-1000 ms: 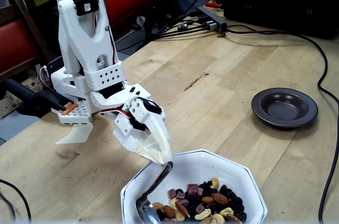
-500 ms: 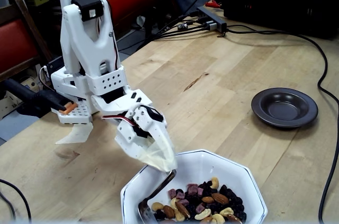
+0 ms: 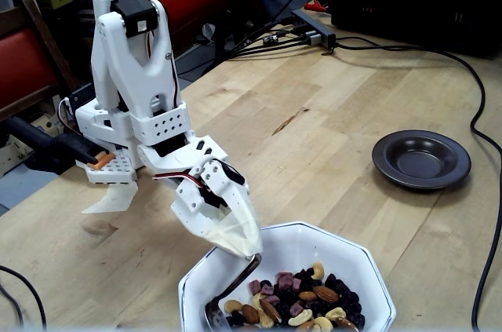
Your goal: Use spoon to transfer food from the white bowl to brown plate
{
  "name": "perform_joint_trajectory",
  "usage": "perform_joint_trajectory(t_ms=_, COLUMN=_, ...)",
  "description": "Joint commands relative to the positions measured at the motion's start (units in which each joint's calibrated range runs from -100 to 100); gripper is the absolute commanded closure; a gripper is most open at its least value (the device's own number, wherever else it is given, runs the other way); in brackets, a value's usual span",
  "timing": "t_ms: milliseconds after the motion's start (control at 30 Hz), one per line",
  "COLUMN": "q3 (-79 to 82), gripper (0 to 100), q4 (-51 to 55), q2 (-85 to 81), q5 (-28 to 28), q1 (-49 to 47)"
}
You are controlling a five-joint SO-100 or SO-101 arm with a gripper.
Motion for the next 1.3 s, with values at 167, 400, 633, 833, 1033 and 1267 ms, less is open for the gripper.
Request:
perform_joint_trajectory(t_ms=167, q3=-0.4, gripper=97, q4=-0.3, q2=-0.7, q5=-7.2, q1=-9.4)
perform_joint_trajectory(t_ms=400, q3=-0.4, gripper=97, q4=-0.3, q2=-0.7, q5=-12.4, q1=-11.9)
perform_joint_trajectory(t_ms=633, q3=-0.5, gripper=97, q4=-0.3, q2=-0.7, q5=-14.8, q1=-11.8)
perform_joint_trajectory(t_ms=833, q3=-0.9, gripper=97, q4=-0.4, q2=-0.8, q5=-17.9, q1=-11.7)
perform_joint_trajectory(t_ms=1033, q3=-1.0, gripper=97, q4=-0.4, q2=-0.8, q5=-19.4, q1=-12.2)
perform_joint_trajectory(t_ms=1267, q3=-1.1, gripper=97, q4=-0.4, q2=-0.8, q5=-19.5, q1=-12.3)
